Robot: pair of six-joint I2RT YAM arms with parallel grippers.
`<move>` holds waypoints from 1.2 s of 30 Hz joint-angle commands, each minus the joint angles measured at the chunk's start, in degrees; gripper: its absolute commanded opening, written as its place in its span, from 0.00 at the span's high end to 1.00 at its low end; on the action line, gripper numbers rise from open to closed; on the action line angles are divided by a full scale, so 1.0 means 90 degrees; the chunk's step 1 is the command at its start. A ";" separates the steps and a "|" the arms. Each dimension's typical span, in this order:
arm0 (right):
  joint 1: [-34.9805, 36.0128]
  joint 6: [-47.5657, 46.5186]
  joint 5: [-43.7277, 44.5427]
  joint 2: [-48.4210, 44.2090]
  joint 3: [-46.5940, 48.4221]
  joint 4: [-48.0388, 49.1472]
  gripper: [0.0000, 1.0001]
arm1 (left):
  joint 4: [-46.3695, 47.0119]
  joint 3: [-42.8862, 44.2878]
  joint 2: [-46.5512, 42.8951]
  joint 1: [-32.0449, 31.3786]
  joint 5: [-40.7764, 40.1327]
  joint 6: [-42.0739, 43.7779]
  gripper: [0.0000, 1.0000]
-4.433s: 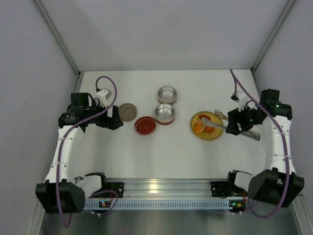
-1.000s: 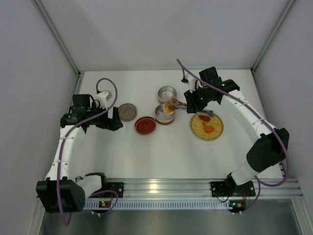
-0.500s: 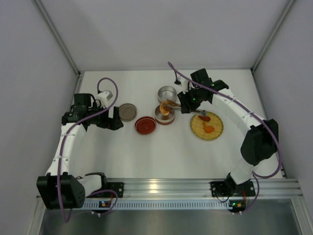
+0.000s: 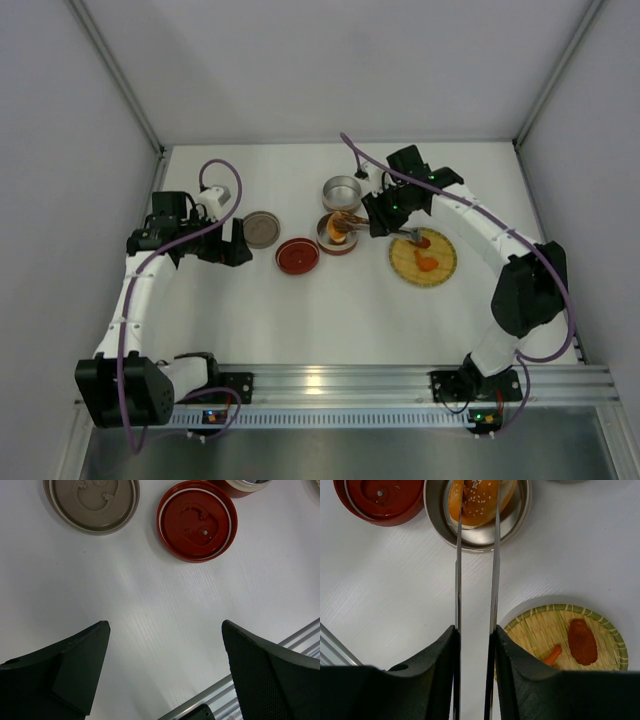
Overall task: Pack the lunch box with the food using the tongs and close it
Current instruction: Place the fake food in the packing box.
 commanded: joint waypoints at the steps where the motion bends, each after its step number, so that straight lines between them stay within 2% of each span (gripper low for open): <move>1: 0.0139 -0.0067 -0.0092 -0.0089 -0.0024 0.0342 0.82 | 0.0296 -0.0020 0.0040 -0.0012 0.0109 0.0027 0.02; 11: 0.0168 -0.0096 -0.0151 0.0038 -0.0122 0.0391 0.75 | 0.0365 -0.0176 0.0021 -0.0012 0.0109 0.0047 0.02; 19: 0.0178 0.0001 -0.0219 0.0116 0.0122 0.0313 0.47 | 0.0345 -0.0205 0.0021 -0.0012 0.0099 0.0086 0.02; 21: 0.0178 0.0011 -0.0219 0.0097 0.0151 0.0274 0.44 | 0.0326 -0.0206 0.0021 -0.0012 0.0119 0.0086 0.02; 28: 0.0188 0.0089 -0.0229 -0.0137 0.0239 0.0225 0.43 | 0.0306 -0.0176 -0.0048 -0.0002 0.0119 0.0066 0.02; 36: 0.0110 0.0245 -0.0151 -0.0567 0.0980 -0.0009 0.44 | 0.0257 -0.0147 -0.0233 -0.0002 0.0119 0.0076 0.02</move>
